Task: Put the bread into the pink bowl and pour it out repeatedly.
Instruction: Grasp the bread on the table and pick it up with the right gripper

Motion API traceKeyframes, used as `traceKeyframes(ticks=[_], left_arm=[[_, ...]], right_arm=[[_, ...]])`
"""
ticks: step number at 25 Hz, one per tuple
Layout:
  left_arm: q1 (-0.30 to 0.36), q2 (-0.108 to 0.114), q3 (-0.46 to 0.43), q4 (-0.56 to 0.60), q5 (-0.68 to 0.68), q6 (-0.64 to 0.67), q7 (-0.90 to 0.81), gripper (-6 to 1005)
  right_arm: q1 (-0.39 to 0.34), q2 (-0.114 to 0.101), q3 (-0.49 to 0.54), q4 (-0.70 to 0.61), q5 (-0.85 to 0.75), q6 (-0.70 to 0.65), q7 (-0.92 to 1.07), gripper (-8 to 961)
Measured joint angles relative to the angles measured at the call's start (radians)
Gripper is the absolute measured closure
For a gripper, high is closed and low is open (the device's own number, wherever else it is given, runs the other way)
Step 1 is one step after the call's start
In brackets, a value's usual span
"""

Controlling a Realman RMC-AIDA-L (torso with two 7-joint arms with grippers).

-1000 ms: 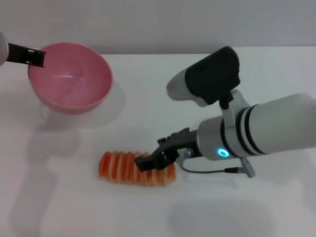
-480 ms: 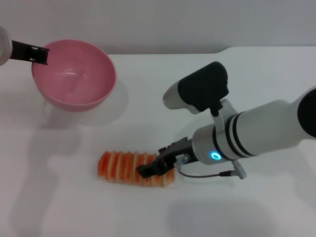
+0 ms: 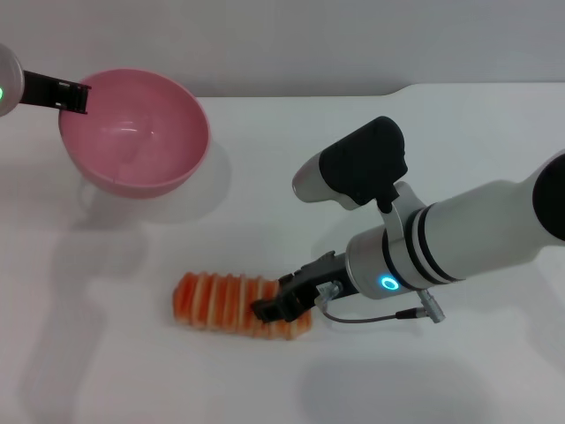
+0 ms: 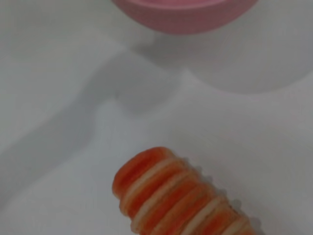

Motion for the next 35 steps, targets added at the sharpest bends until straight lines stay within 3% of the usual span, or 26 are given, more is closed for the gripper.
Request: traceKeyframes(ticks=[11,26,32,35], left_arm=[[-0.002,0.0,0.005,0.0,0.0,0.004,0.003,969],[-0.004,0.0,0.012,-0.035,0.0,0.031,0.004,969],[-0.011,0.0,0.03,-0.04,-0.001,0.031,0.002,970],[-0.015,0.0,0.032,-0.04,-0.002,0.032,0.001,970]], right_arm=[[-0.022,-0.005,0.013,-0.065,-0.017,0.034,-0.007,452],[-0.137,-0.002,0.136,-0.463,-0.161,0.207,0.025,687],[-0.098,0.001,0.134,-0.308,-0.131,0.159,0.031,898],[-0.086,0.001,0.128,-0.239,-0.097,0.124,0.017,875]])
